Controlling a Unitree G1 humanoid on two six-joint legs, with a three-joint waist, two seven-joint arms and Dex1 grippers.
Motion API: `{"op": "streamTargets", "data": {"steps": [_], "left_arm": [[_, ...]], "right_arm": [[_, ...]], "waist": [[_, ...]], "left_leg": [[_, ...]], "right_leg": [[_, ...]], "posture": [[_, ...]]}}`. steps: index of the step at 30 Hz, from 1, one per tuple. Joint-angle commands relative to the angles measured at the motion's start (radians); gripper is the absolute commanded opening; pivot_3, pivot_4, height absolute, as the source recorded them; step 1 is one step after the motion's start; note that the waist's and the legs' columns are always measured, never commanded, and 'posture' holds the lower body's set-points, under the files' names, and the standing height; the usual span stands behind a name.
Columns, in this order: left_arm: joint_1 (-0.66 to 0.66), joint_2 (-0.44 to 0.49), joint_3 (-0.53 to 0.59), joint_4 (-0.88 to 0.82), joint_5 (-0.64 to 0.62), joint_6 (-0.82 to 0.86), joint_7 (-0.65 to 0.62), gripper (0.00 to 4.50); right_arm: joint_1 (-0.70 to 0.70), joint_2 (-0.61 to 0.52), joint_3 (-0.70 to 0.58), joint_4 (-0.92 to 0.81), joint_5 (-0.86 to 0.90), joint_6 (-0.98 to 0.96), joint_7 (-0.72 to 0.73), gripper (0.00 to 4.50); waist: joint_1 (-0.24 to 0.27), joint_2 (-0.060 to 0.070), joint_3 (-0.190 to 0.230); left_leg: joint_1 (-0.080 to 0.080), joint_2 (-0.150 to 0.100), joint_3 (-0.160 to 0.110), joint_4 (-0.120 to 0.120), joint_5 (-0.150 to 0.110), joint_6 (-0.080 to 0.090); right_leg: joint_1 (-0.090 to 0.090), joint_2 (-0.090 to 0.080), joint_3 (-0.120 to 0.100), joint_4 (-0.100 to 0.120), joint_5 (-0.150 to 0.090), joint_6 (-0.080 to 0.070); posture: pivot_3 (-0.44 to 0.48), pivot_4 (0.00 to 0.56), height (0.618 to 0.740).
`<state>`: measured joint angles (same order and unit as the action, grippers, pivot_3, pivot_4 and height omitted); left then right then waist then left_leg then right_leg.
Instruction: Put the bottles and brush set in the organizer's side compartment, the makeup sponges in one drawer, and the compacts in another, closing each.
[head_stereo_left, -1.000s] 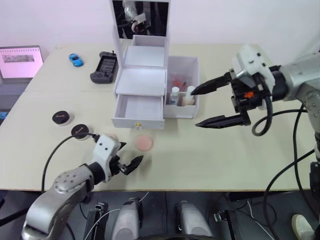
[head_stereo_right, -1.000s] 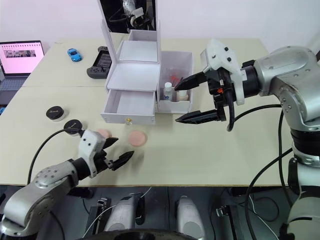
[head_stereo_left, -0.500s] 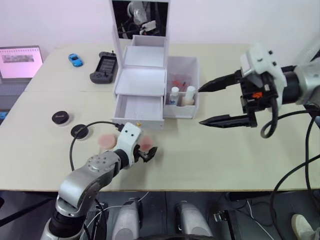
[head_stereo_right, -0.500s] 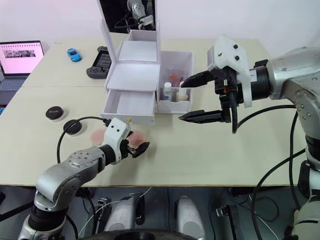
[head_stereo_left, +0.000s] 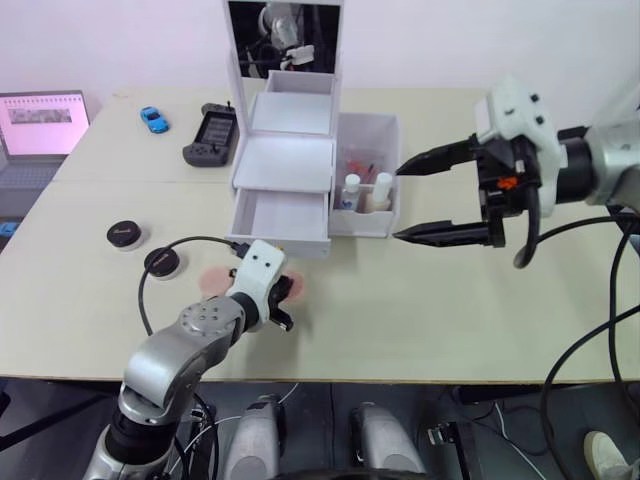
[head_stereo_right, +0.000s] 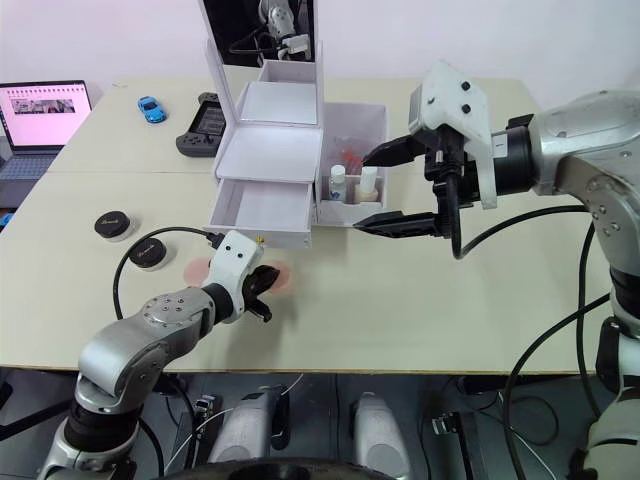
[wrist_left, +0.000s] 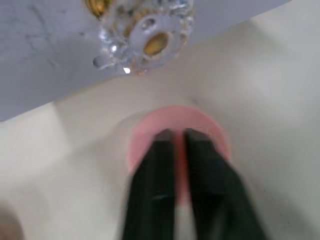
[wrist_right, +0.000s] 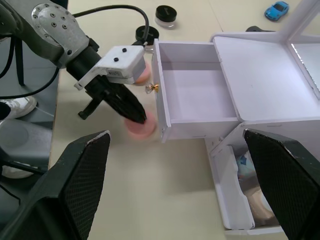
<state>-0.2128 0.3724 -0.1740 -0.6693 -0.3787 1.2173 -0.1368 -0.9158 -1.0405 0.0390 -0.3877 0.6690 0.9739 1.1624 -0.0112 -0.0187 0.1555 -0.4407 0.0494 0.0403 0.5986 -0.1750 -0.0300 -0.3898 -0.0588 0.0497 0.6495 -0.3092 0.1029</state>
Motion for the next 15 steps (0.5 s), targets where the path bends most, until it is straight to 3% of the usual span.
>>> {"op": "streamTargets", "data": {"steps": [1, 6, 8, 11, 15], "left_arm": [[0.011, 0.013, -0.004, -0.011, 0.01, 0.042, -0.002, 0.05], [0.035, 0.027, 0.041, -0.062, -0.007, 0.04, -0.022, 0.05], [0.041, -0.009, 0.076, -0.076, -0.028, 0.009, -0.033, 0.05], [0.043, -0.035, 0.09, -0.095, -0.033, 0.0, -0.033, 0.9], [0.035, -0.036, 0.076, -0.095, -0.024, 0.018, -0.028, 2.99]], "right_arm": [[-0.033, -0.003, -0.006, -0.002, -0.014, -0.026, -0.004, 4.5], [-0.01, -0.002, -0.002, 0.012, -0.02, -0.061, 0.007, 4.5], [-0.004, 0.006, 0.001, 0.018, -0.024, -0.074, 0.008, 4.5], [0.0, 0.015, 0.009, 0.027, -0.033, -0.093, 0.008, 4.5], [0.01, 0.013, 0.008, 0.029, -0.038, -0.107, 0.015, 4.5]], "waist": [[0.0, 0.0, 0.0], [-0.001, 0.0, 0.0], [-0.001, 0.0, 0.0], [0.0, 0.0, 0.0], [0.001, 0.0, 0.0]], "left_leg": [[0.0, 0.0, 0.0, 0.0, 0.0, 0.0], [0.0, 0.0, 0.0, 0.0, 0.0, 0.0], [0.0, 0.0, 0.0, 0.0, 0.0, 0.0], [0.0, 0.0, 0.0, 0.0, 0.0, 0.0], [-0.001, 0.0, -0.001, 0.0, 0.0, 0.0]], "right_leg": [[0.0, 0.0, 0.0, 0.0, 0.0, 0.0], [0.0, 0.0, 0.0, 0.0, 0.0, 0.0], [0.0, 0.0, 0.0, 0.0, 0.0, 0.0], [0.0, 0.0, 0.0, 0.0, -0.001, -0.001], [0.0, 0.0, -0.001, 0.0, 0.0, -0.001]], "posture": [[0.0, 0.15, 0.739], [0.0, 0.15, 0.739], [0.0, 0.15, 0.739], [0.0, 0.15, 0.739], [0.0, 0.15, 0.739]]}}
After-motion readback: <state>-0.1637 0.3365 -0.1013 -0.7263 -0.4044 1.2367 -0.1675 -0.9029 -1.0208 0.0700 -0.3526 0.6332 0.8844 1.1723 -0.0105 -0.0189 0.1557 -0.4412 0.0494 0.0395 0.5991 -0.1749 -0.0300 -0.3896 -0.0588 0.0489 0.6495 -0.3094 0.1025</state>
